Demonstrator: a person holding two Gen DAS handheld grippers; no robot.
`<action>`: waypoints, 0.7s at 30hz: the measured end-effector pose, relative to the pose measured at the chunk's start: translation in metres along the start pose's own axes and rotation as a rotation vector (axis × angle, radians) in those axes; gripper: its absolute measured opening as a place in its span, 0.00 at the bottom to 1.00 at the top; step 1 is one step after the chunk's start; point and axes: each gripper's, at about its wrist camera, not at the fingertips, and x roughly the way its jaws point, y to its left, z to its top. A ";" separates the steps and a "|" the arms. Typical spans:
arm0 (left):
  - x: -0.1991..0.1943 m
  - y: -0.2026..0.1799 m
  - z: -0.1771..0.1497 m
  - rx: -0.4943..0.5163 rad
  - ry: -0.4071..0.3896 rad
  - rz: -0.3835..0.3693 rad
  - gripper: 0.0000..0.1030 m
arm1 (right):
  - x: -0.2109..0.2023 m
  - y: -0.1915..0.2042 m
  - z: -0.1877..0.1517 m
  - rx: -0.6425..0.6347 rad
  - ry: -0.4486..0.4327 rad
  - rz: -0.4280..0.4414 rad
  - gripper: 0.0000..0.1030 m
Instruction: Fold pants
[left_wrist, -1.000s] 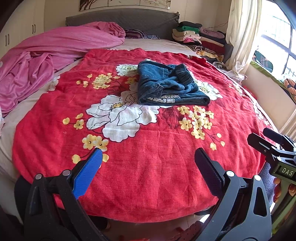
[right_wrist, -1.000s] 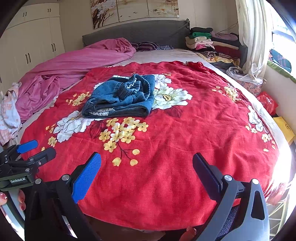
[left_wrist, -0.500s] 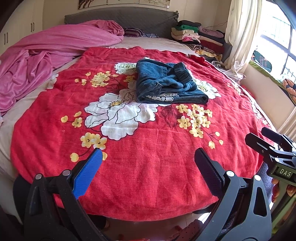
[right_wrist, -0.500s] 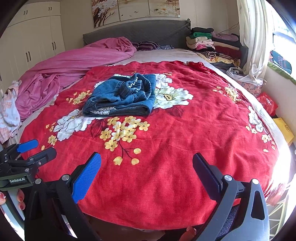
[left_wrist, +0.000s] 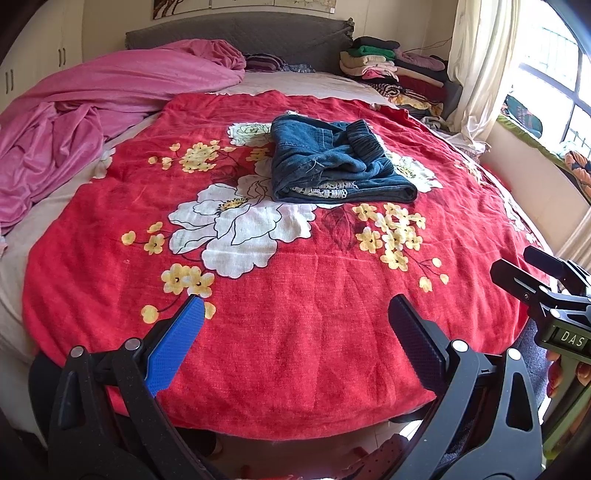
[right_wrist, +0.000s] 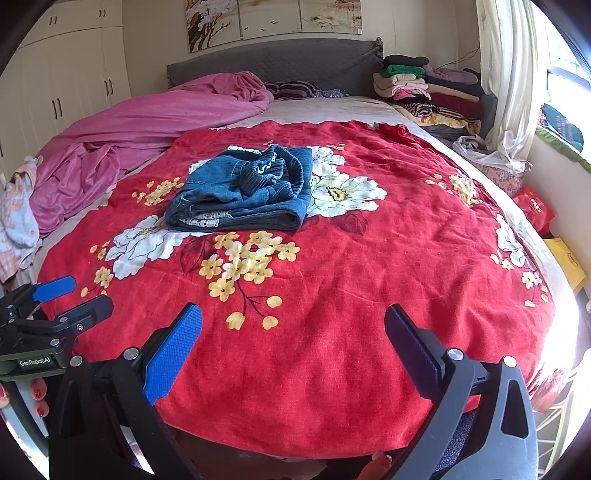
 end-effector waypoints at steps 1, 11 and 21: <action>0.001 0.000 0.000 0.004 0.008 0.005 0.91 | -0.001 0.000 -0.001 -0.002 0.000 0.000 0.96; 0.014 0.012 0.003 -0.030 0.050 -0.002 0.91 | 0.014 -0.004 -0.002 0.004 0.016 -0.002 0.96; 0.055 0.146 0.091 -0.157 0.028 0.238 0.91 | 0.058 -0.142 0.057 0.156 0.028 -0.188 0.96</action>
